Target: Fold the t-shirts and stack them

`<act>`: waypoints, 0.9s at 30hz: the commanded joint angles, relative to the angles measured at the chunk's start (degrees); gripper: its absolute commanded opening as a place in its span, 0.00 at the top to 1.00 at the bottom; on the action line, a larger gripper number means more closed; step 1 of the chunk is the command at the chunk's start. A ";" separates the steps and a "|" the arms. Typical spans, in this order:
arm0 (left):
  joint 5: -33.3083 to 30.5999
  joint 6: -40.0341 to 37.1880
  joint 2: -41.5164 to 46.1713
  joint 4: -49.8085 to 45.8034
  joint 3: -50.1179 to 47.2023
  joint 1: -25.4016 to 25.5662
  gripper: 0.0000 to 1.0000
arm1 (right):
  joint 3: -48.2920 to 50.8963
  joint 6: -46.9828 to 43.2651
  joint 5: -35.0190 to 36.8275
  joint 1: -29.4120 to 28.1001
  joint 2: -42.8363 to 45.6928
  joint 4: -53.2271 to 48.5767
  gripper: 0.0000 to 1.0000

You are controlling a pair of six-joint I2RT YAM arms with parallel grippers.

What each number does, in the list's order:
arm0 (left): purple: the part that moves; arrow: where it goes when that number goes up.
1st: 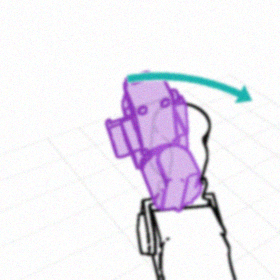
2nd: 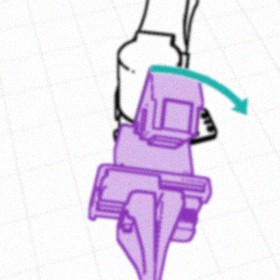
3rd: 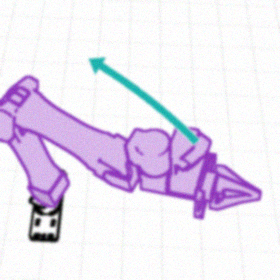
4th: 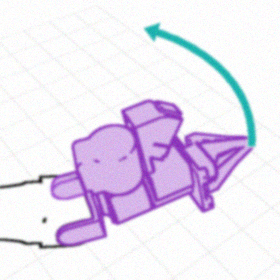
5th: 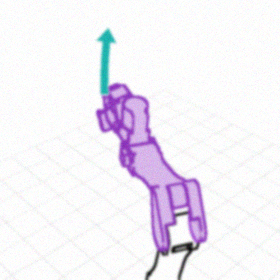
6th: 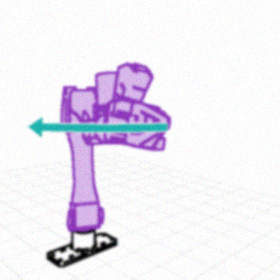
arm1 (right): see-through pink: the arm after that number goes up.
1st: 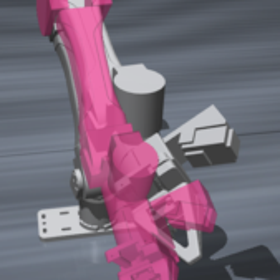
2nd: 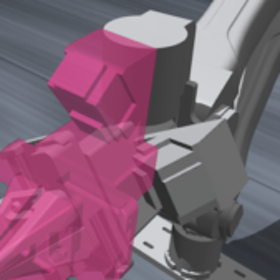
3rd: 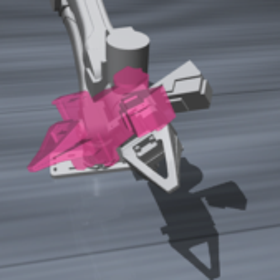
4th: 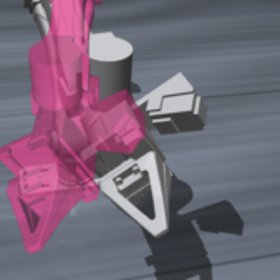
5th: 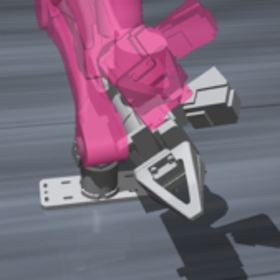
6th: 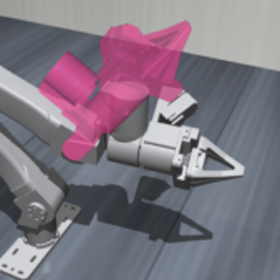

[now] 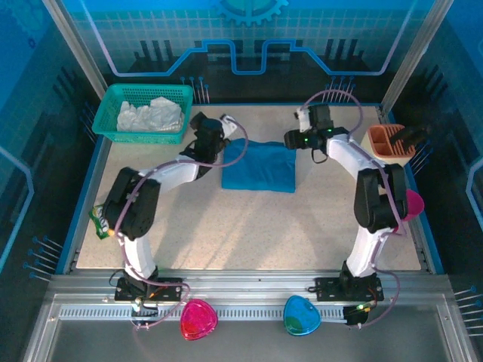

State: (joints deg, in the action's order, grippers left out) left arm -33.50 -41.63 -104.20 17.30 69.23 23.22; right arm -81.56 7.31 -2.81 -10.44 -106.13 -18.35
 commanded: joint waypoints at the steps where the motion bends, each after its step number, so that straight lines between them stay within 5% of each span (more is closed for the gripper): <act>1: -1.85 20.62 9.12 -16.29 2.54 -1.57 0.04 | 2.20 13.41 -8.31 2.00 5.73 -7.20 0.36; 5: 1.92 40.81 12.15 -43.04 10.93 -1.78 0.02 | 7.68 15.00 -8.64 1.90 10.75 -11.34 0.36; 9: 13.78 53.12 11.30 -60.84 15.45 -1.69 0.10 | 12.13 15.74 -9.09 1.48 12.08 -13.07 0.37; 13: 24.07 59.03 12.53 -58.70 8.42 -0.92 0.13 | 15.94 17.18 -8.93 0.62 10.70 -10.09 0.38; 19: 26.81 63.19 8.14 -54.93 5.36 0.30 0.01 | 13.27 17.18 -6.29 -2.28 4.64 -10.12 0.38; 27: 28.22 65.52 -2.33 -51.05 9.44 1.21 0.10 | 10.59 17.41 -4.13 -3.98 -1.24 -10.02 0.42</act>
State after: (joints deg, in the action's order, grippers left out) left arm -7.40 21.37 -103.72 -35.46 75.72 24.18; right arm -69.08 24.03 -7.97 -13.85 -105.75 -27.86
